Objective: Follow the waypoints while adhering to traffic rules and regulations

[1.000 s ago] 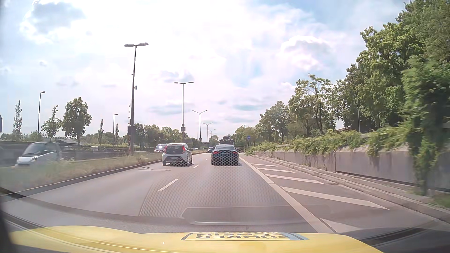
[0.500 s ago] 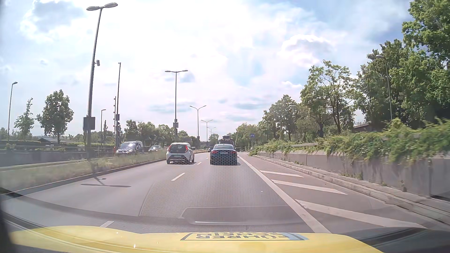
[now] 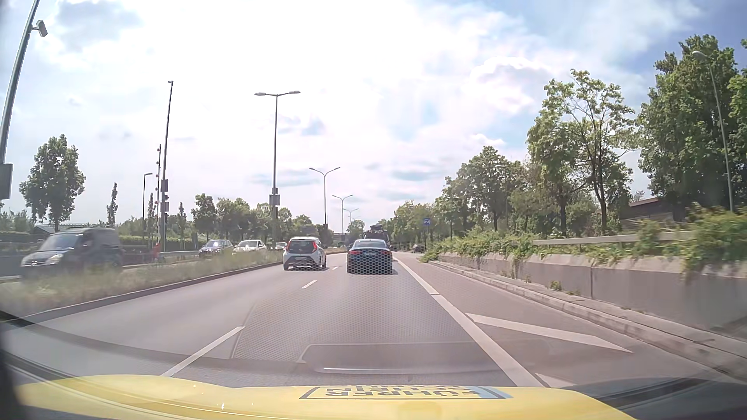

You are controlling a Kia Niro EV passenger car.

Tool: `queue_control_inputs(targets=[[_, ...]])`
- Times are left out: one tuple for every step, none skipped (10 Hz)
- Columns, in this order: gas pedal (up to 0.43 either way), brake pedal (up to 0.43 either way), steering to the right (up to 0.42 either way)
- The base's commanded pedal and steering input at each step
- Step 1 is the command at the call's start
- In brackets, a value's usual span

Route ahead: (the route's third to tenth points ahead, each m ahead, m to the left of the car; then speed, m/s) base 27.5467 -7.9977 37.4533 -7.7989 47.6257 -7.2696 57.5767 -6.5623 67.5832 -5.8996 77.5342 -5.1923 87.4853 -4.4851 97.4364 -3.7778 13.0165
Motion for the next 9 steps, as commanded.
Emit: queue_control_inputs(targets=[[0.098, 0.0, -0.005], [0.087, 0.0, -0.005], [0.087, 0.0, -0.005], [0.087, 0.0, -0.005], [0.087, 0.0, -0.006], [0.087, 0.0, -0.006], [0.087, 0.0, -0.005], [0.087, 0.0, -0.006], [0.087, 0.0, -0.006]])
